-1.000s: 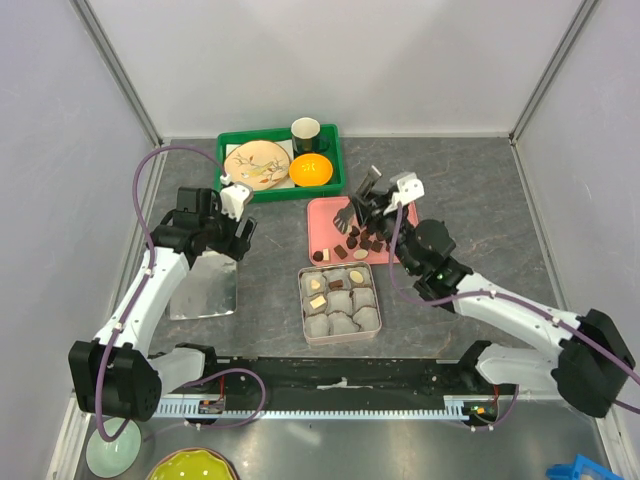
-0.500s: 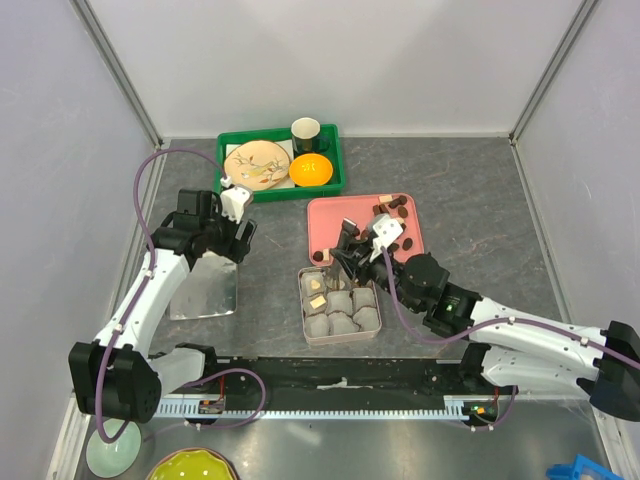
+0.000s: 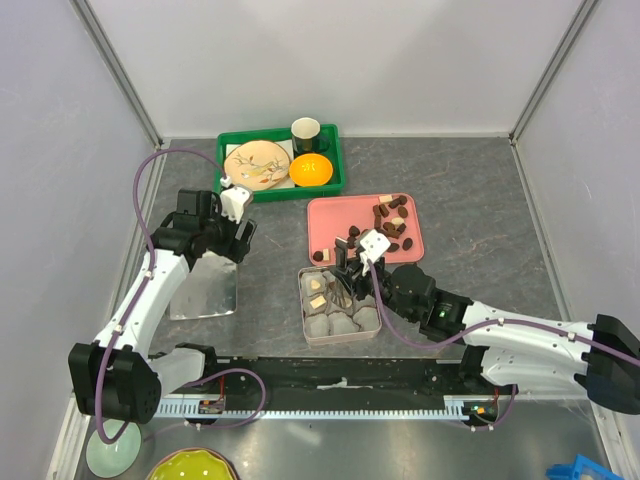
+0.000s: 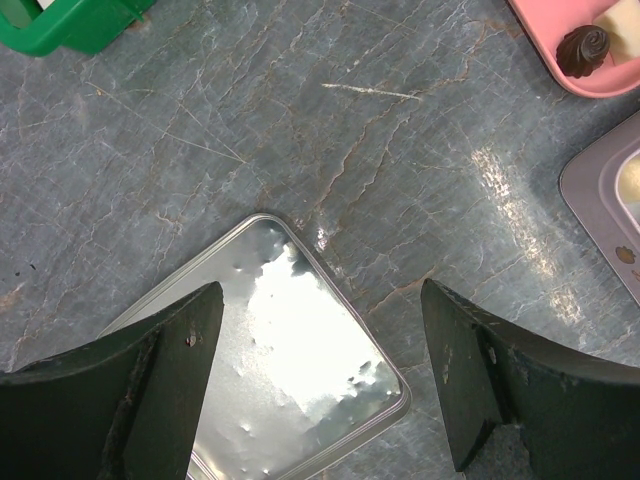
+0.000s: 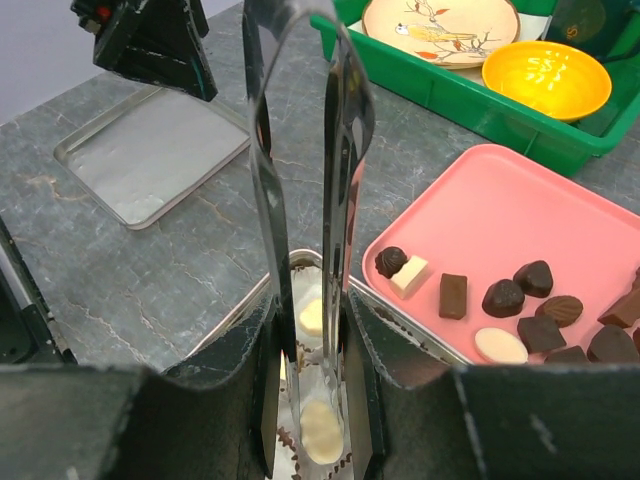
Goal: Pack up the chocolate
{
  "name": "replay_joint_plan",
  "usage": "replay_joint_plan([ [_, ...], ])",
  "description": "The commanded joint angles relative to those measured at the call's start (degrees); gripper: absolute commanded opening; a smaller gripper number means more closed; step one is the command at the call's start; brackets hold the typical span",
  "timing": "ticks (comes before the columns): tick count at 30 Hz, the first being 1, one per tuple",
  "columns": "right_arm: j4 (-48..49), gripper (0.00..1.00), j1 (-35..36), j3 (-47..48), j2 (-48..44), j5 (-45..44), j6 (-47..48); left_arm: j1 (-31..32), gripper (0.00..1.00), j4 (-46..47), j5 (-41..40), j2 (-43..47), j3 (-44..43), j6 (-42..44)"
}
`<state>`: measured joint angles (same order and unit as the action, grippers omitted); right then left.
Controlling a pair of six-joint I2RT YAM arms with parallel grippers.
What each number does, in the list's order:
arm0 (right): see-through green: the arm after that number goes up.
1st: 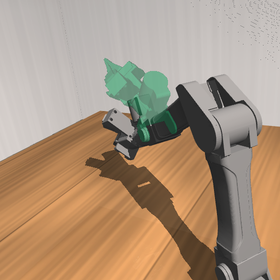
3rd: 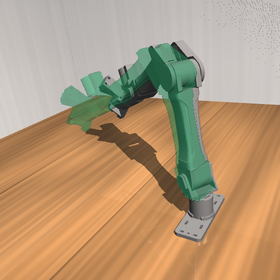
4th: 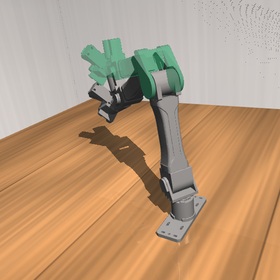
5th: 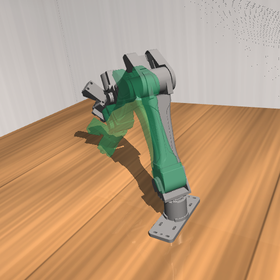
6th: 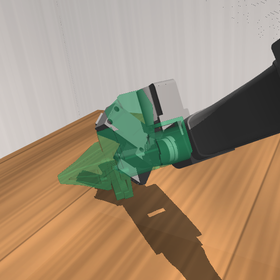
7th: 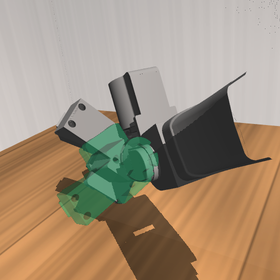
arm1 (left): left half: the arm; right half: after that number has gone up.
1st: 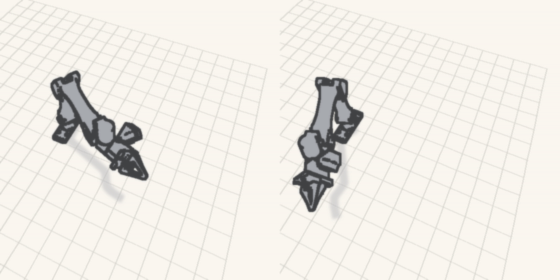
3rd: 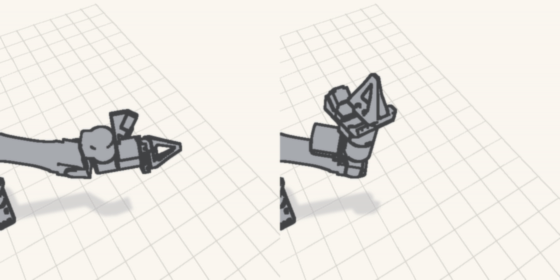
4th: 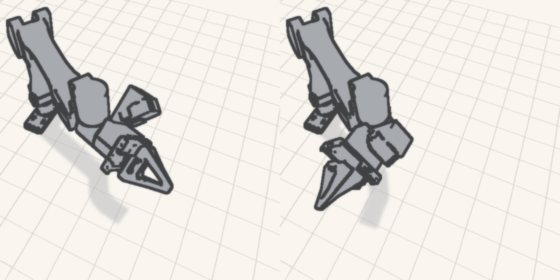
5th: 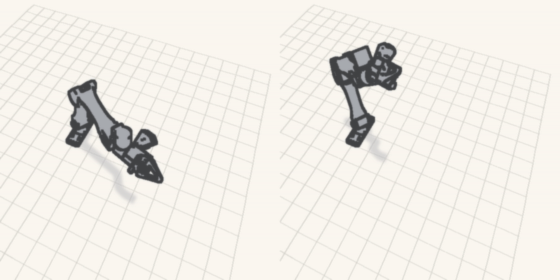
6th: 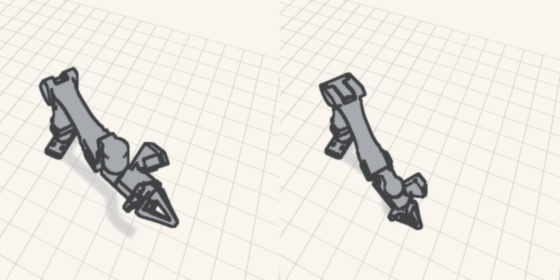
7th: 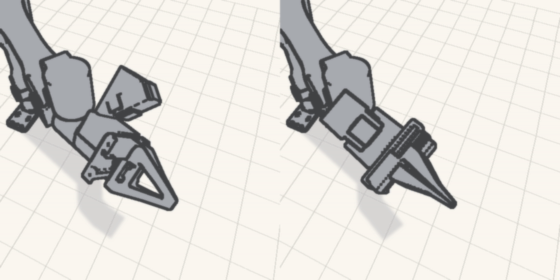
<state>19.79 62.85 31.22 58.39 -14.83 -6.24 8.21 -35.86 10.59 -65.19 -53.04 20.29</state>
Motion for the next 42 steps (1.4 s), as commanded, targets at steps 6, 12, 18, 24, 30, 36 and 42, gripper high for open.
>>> replay_joint_plan([
  [6,6.14,0.25,0.26,0.68,1.81,-1.43,0.09,-0.03,0.87,1.32,-0.39,1.73,0.21,1.33],
  [12,5.35,0.36,0.26,0.94,1.02,-1.61,0.26,-0.03,0.87,1.23,-0.39,1.73,0.21,1.5],
  [18,4.82,0.42,0.26,1.47,0.23,-2.22,1.23,-0.03,0.87,1.14,-0.48,2.17,0.21,1.59],
  [24,4.73,0.45,0.26,2.35,-0.12,-2.31,1.84,-0.03,0.88,1.05,-0.66,2.43,0.13,1.68],
  [30,4.99,0.35,0.26,2.7,-0.99,-2.83,1.67,-0.03,0.88,0.96,-0.83,2.61,0.04,1.85],
  [36,6.83,0.23,0.25,6.04,-0.83,-7.13,5.0,-0.03,0.88,0.88,-0.66,2.79,0.04,1.77],
  [42,12.19,0.18,-0.79,11.05,4.0,-12.15,11.16,-0.03,0.88,0.88,-0.66,2.87,-0.4,1.59],
])
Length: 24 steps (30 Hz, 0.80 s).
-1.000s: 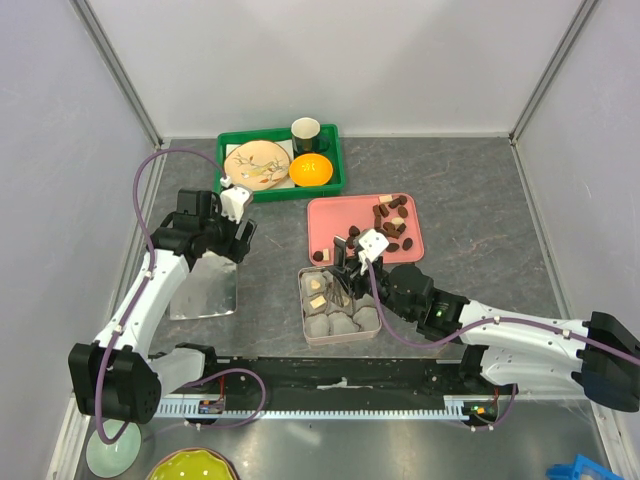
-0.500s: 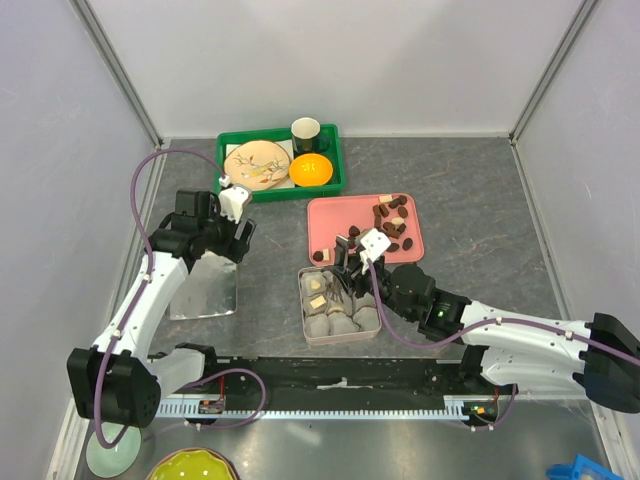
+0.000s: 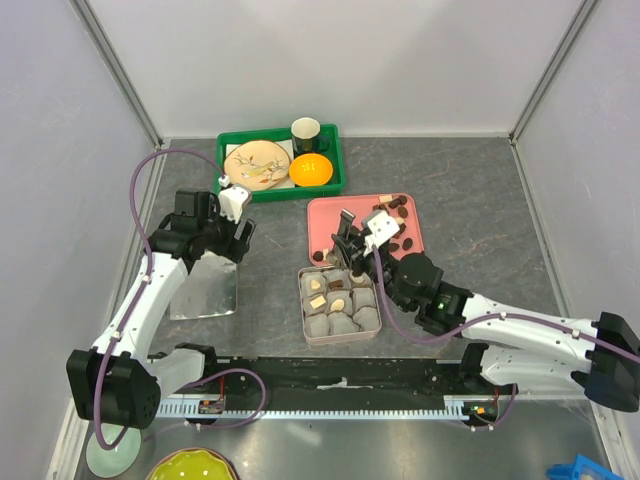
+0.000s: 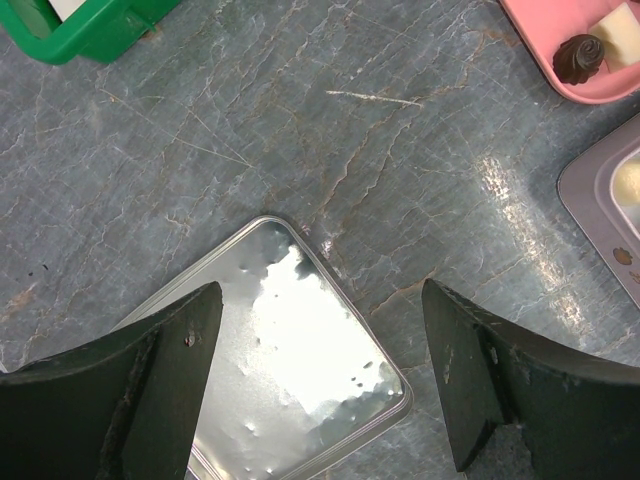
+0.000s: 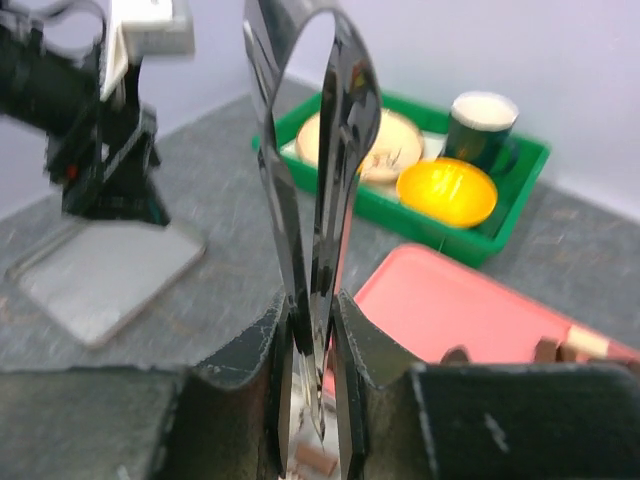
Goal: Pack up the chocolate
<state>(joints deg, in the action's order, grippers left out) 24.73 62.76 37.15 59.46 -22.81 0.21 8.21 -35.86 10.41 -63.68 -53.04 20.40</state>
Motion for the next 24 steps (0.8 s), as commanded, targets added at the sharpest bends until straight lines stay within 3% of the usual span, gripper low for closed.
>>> replay_joint_plan([
  [1,7.96,0.18,-1.67,6.0,3.72,-4.17,5.15,-0.03,0.88,0.79,-0.57,1.54,-0.4,1.66],
  [15,20.97,0.15,-16.17,8.03,18.58,-4.88,5.68,-0.03,0.91,1.49,-1.27,1.98,0.74,2.1],
  [24,24.92,0.21,-18.55,9.79,26.4,-4.0,4.01,-0.03,0.92,2.1,-1.27,1.45,0.92,2.62],
])
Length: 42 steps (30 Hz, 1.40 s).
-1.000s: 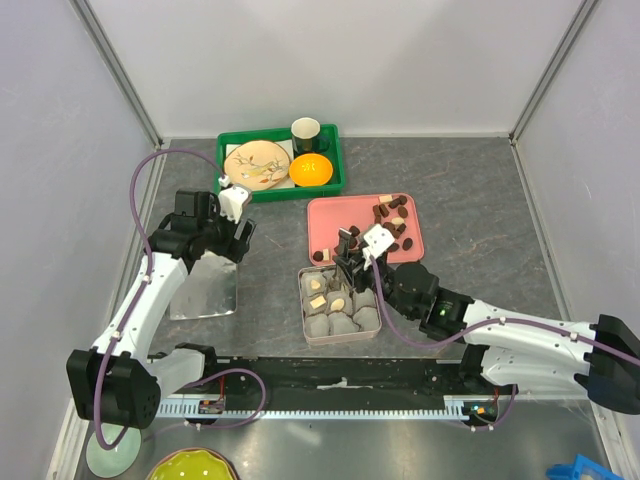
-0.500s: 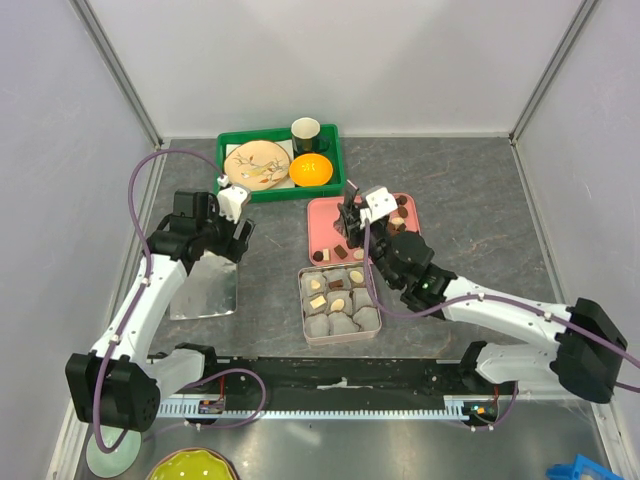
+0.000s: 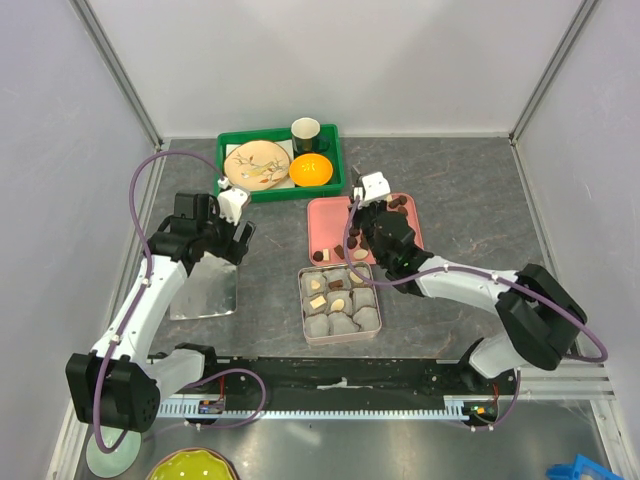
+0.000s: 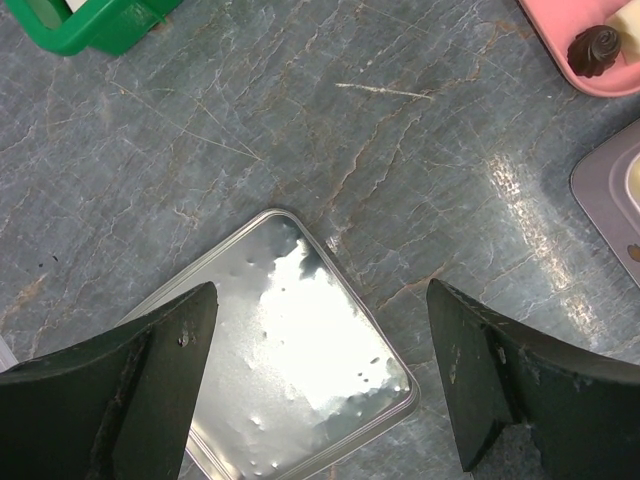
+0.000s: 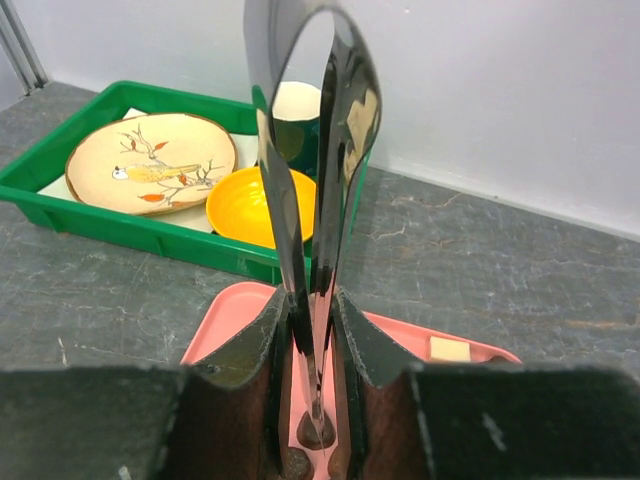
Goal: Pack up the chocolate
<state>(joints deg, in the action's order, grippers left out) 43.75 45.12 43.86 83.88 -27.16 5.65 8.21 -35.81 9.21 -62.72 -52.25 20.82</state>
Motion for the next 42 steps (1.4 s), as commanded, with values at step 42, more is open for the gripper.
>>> replay_joint_plan([
  [42,8.81,0.47,-5.57,4.13,12.89,3.87,-5.47,-0.03,0.92,2.15,-1.48,0.76,0.04,3.0],
])
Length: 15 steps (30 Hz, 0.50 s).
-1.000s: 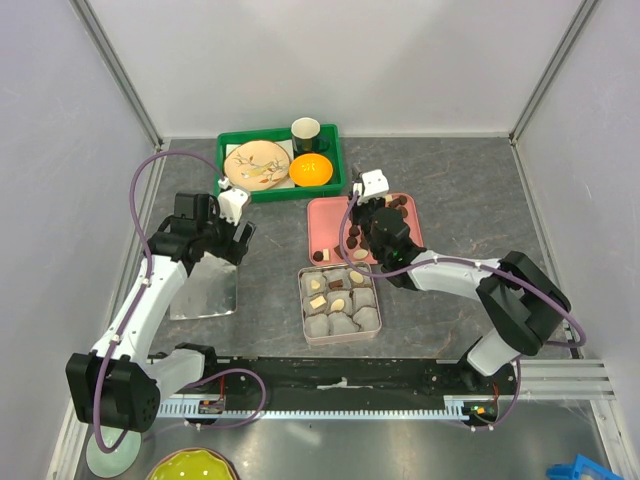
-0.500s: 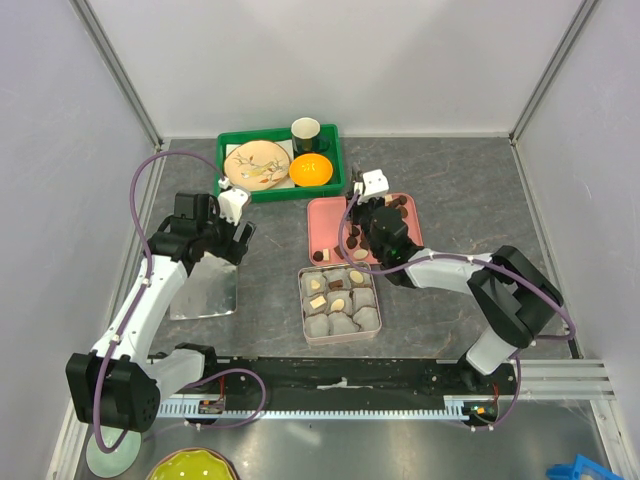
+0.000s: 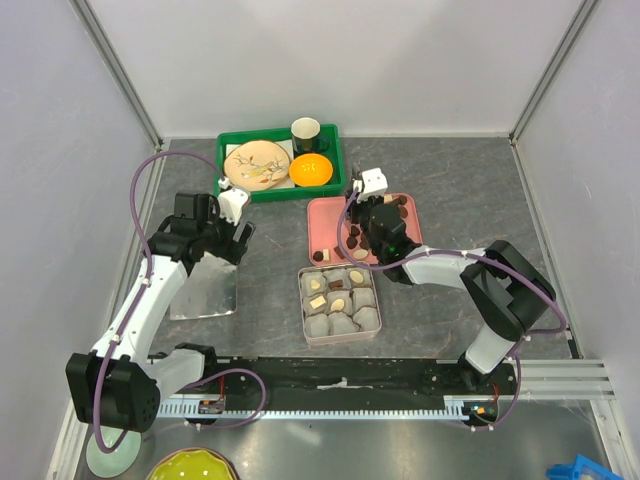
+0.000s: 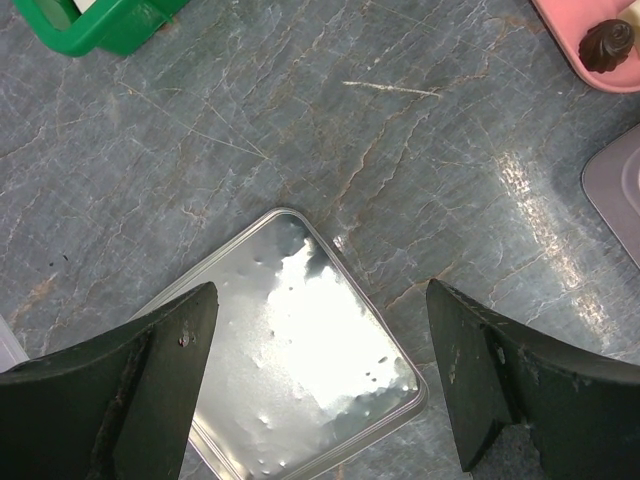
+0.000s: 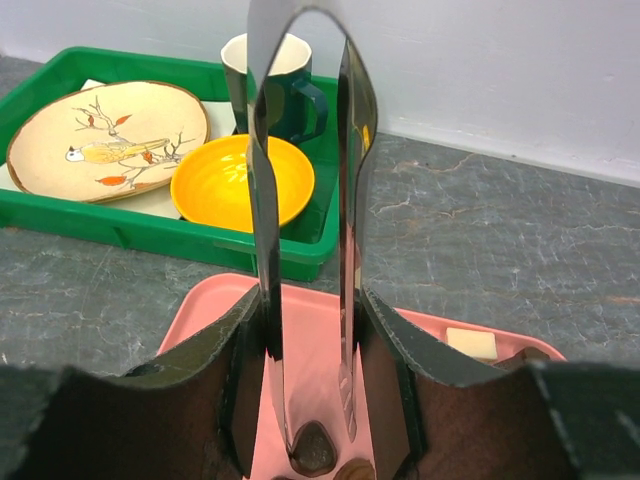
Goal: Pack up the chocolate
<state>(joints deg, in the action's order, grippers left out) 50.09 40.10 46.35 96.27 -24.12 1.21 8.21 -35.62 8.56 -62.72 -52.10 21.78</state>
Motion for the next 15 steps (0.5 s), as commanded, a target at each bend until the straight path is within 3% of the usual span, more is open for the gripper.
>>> replay_joint_plan([
  [1,2.39,0.47,-0.63,1.47,0.32,0.83,-1.04,-0.03,0.92,1.95,-0.82,0.84,-0.2,2.04],
  [9,1.6,0.44,-0.63,0.06,-0.2,0.65,-1.12,-0.03,0.92,1.95,-0.56,0.93,-0.2,1.95],
  [15,-0.51,0.31,-0.72,1.64,-0.03,1.53,-2.88,-0.12,0.92,1.87,-0.82,1.46,0.06,2.04],
])
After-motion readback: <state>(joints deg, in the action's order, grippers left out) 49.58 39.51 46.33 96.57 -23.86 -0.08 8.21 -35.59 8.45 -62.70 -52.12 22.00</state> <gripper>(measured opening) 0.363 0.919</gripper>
